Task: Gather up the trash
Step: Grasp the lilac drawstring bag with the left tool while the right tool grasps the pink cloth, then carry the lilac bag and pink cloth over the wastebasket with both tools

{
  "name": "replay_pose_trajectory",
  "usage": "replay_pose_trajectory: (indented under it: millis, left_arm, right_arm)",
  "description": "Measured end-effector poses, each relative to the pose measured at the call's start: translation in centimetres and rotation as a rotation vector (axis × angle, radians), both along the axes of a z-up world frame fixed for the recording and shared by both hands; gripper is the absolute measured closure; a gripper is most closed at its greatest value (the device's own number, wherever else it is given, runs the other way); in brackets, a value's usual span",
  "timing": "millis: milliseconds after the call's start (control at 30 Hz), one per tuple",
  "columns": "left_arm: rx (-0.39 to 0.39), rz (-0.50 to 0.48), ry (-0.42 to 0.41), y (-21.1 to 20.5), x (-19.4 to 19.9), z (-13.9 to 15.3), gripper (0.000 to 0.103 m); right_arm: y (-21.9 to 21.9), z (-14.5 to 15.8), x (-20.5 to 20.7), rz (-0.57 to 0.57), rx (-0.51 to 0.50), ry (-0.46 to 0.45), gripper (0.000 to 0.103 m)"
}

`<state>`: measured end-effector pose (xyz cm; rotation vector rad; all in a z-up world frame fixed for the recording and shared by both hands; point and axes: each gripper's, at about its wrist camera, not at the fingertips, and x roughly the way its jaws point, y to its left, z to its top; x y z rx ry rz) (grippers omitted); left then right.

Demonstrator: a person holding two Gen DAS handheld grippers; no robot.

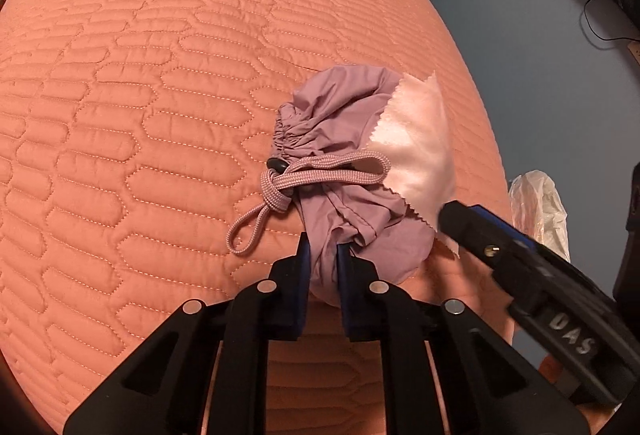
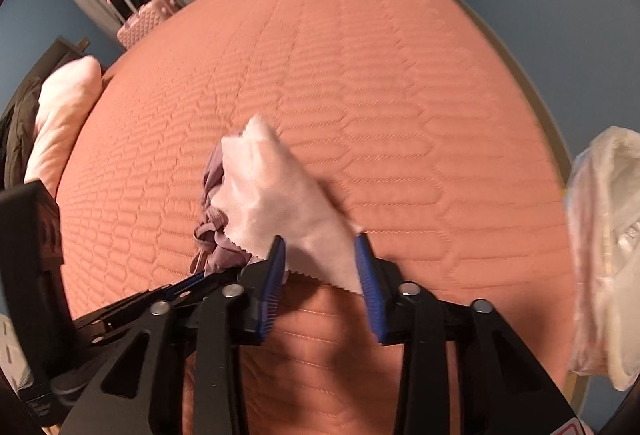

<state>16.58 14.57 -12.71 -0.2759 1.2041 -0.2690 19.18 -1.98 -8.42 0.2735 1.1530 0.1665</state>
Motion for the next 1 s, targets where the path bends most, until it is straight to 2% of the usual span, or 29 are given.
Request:
replay_pose_trajectory:
  millis: [33, 67, 100, 200, 333, 467, 533, 600, 667, 867, 933, 967, 1000]
  left_arm:
    - [0.001, -0.001, 0.0, 0.2, 0.0, 0.0, 0.09]
    - [0.005, -0.003, -0.002, 0.3, -0.1, -0.1, 0.09]
    - [0.009, -0.004, -0.003, -0.1, 0.0, -0.2, 0.09]
    - [0.024, -0.01, -0.016, -0.3, -0.2, 0.0, 0.091]
    - [0.024, -0.009, -0.037, -1.3, -0.4, 0.8, 0.093]
    - [0.027, -0.008, -0.068, -1.3, -1.2, 2.2, 0.093]
    - [0.037, -0.007, -0.077, -1.1, -1.7, 2.6, 0.093]
    - [0.048, -0.005, -0.084, -0.9, -2.1, 2.8, 0.093]
    - [0.061, 0.001, -0.084, -0.6, -2.3, 2.8, 0.093]
    - [0.076, 0.021, -0.062, 0.2, -2.6, 2.2, 0.093]
    - [0.075, 0.024, -0.055, 0.5, -2.6, 2.0, 0.093]
    - [0.077, 0.024, -0.053, 0.6, -2.6, 1.9, 0.093]
    - [0.077, 0.023, -0.052, 0.4, -2.6, 1.9, 0.093]
  right_arm:
    - [0.4, -0.4, 0.1, 0.011, -0.004, 0.006, 0.089]
    - [0.7, -0.8, 0.1, 0.024, -0.011, 0.017, 0.099]
    - [1.0, -1.1, 0.1, 0.032, -0.014, 0.026, 0.102]
    - [1.0, -0.8, -0.6, 0.033, -0.038, 0.004, 0.102]
    - [0.1, 1.7, -1.8, 0.021, -0.062, -0.062, 0.102]
    - [-1.3, 2.9, -1.9, -0.005, -0.035, -0.069, 0.102]
    - [-1.9, 2.7, -1.7, -0.023, -0.014, -0.045, 0.096]
    - [-2.6, 2.3, -1.6, -0.038, 0.008, -0.022, 0.08]
    - [-2.8, 1.6, -1.3, -0.044, 0.035, 0.002, 0.071]
    - [-1.6, -1.5, -0.5, -0.042, 0.07, 0.08, 0.07]
    - [-1.1, -2.4, -0.3, -0.033, 0.069, 0.097, 0.076]
    - [-0.8, -2.6, -0.3, -0.025, 0.062, 0.097, 0.094]
    - [-0.5, -2.8, -0.3, -0.017, 0.055, 0.099, 0.102]
